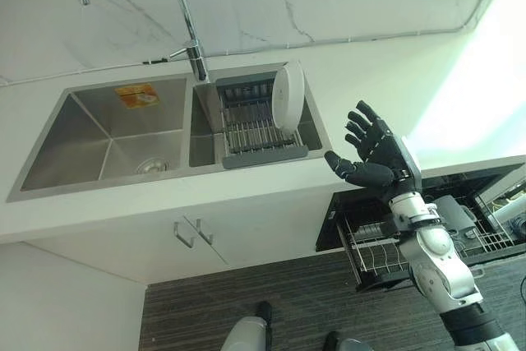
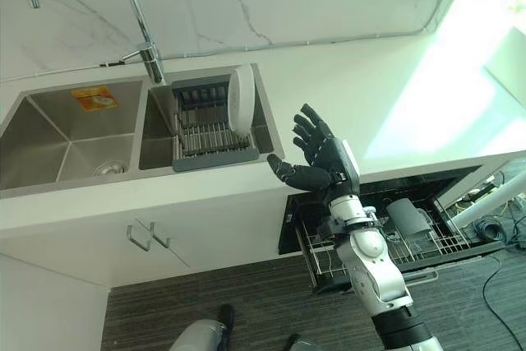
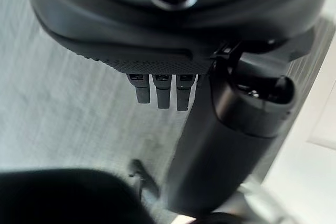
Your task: Place the dishes in the dishwasher.
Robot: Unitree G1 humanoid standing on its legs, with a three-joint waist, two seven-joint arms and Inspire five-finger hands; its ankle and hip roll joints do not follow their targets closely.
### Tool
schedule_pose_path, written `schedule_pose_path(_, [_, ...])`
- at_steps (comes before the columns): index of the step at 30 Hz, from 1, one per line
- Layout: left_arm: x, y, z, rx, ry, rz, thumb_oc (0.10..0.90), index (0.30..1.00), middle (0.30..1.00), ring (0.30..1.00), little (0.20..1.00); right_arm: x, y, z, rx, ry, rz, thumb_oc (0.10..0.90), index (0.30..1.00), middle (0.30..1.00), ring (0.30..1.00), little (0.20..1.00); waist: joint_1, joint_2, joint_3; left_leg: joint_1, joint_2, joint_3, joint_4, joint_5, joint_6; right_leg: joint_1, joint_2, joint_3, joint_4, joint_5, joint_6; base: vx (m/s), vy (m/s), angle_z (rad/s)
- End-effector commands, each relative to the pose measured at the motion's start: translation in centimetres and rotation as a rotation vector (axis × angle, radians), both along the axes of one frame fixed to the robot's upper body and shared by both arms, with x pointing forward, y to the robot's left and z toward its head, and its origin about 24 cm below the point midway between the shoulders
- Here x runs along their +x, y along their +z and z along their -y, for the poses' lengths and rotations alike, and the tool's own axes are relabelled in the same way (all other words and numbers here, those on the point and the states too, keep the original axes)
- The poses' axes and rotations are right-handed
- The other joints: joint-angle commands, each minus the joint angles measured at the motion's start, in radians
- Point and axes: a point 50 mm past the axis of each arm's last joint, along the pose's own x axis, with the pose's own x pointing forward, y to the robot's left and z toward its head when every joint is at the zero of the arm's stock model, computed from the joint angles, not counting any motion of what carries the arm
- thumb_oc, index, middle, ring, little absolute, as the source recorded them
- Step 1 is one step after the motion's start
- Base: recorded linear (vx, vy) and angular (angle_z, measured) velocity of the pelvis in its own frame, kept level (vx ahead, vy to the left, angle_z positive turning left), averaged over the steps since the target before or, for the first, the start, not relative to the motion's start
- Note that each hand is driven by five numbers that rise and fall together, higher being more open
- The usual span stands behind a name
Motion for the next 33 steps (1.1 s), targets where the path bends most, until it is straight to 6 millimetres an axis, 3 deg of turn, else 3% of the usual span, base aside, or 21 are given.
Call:
schedule_pose_path(1, [-0.1,0.0,0.0,-0.020,-0.011,-0.003,0.800,0.900,0.900,0.900,0.900,0.4,8.2,-0.5,0.108,-0.023,0.347,0.800,0.900,0.900,0.900,0.900,0.021,-0.013,-0.050,0.023,0.039,-0.043,0.052,-0.172,-0.019,0.067,-0.028,-0.028,-0.095,0.018,0.086,0.09,0.013,-0.05])
schedule_pose_path(9, [-1.8,0.0,-0.5,-0.019,-0.084,-0.073,0.800,0.900,0.900,0.900,0.900,1.9,11.1,0.0,0.096,-0.115,0.400,0.800,0.900,0.900,0.900,0.900,0.056,-0.027,-0.059,0.024,0.046,-0.049,0.052,-0.176,-0.024,0.075,-0.031,-0.045,-0.095,0.011,0.089,0.07,-0.022,0.06])
schedule_pose_path(17, [-2.0,0.1,-1.1,0.002,-0.099,-0.096,0.800,0.900,0.900,0.900,0.900,3.7,12.6,0.2,0.134,-0.194,0.409,0.800,0.900,0.900,0.900,0.900,0.086,-0.029,-0.061,0.026,0.049,-0.063,0.052,-0.167,-0.035,0.093,-0.039,-0.070,-0.095,0.006,0.089,0.05,-0.009,0.08])
schedule_pose_path(27, [-2.7,0.3,-1.6,-0.007,-0.159,-0.129,0.800,0.900,0.900,0.900,0.900,6.3,12.9,1.4,0.146,-0.254,0.325,0.800,0.900,0.900,0.900,0.900,0.122,-0.026,-0.060,0.033,0.044,-0.078,0.052,-0.162,-0.045,0.115,-0.053,-0.097,-0.095,0.001,0.096,0.04,0.009,0.09])
schedule_pose_path(33, [-2.5,0.4,-1.9,-0.002,-0.189,-0.117,0.800,0.900,0.900,0.900,0.900,7.6,12.0,2.3,0.139,-0.298,0.245,0.800,0.900,0.900,0.900,0.900,0.143,-0.025,-0.058,0.025,0.036,-0.091,0.052,-0.154,-0.047,0.122,-0.061,-0.112,-0.095,0.002,0.099,0.01,0.020,0.11])
